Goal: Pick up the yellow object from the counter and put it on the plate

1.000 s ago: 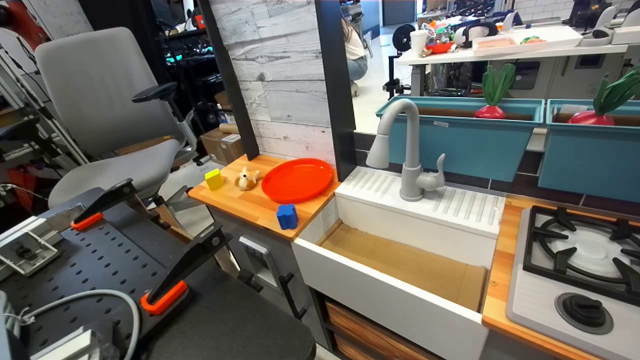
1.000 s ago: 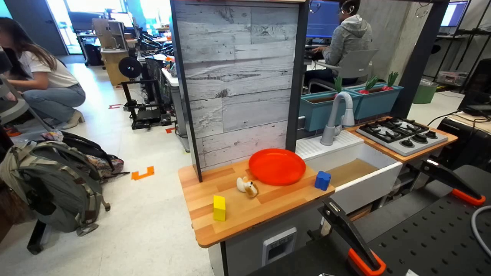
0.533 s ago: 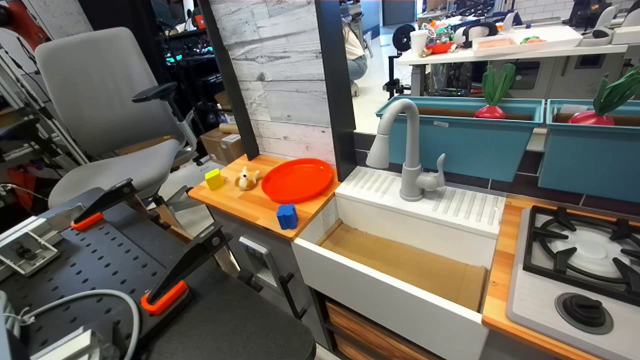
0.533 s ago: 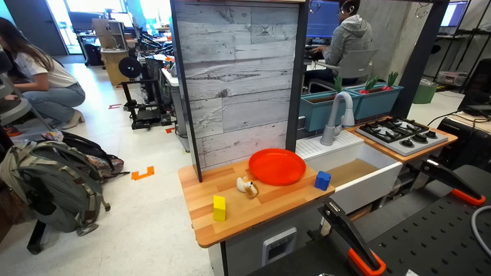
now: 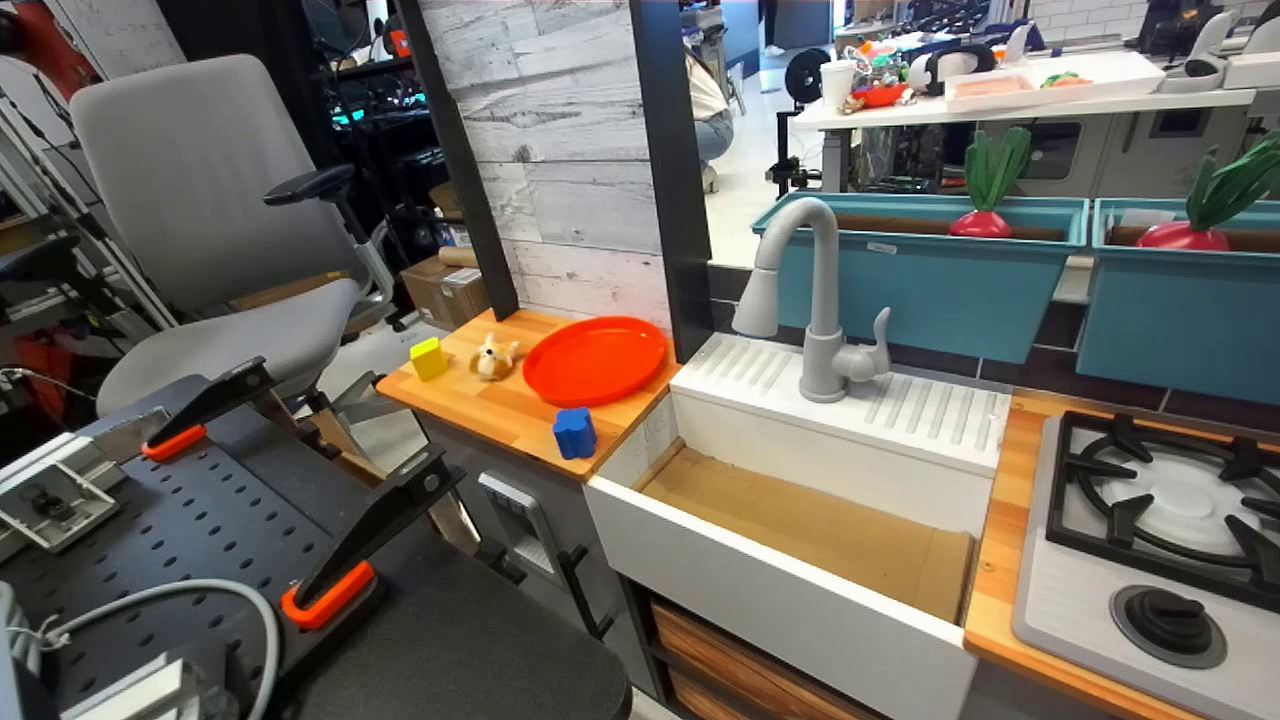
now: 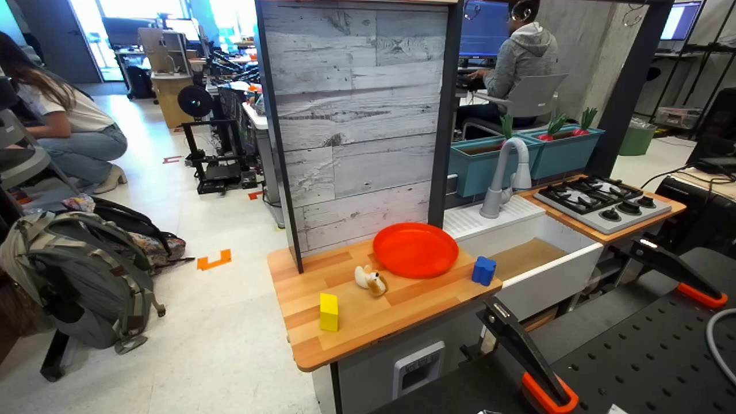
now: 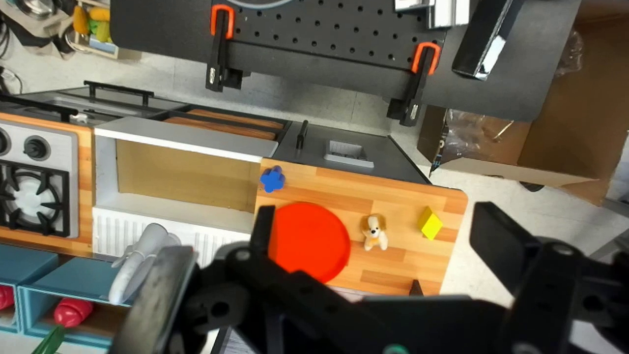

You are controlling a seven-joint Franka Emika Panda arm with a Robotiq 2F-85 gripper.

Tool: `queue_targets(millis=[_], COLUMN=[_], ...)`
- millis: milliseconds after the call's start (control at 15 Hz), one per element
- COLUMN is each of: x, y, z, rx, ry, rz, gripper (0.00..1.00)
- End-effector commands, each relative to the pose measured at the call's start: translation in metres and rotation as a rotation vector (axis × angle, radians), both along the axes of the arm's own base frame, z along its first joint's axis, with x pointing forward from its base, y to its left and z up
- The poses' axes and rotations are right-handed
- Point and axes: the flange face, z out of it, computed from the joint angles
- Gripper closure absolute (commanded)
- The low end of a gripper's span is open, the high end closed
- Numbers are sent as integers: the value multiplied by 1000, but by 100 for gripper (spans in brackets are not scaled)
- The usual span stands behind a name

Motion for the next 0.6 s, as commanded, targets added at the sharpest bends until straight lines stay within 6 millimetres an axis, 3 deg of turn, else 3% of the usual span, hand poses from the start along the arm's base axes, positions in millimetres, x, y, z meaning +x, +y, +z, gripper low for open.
queue_targets(millis=[0,200,533], x=[21,39,68], y=[15,29,57], z=[-41,-86,-181], rx=[60,100,164], ry=[-49,-91,-44], rz=[15,30,42], gripper=[0,0,0])
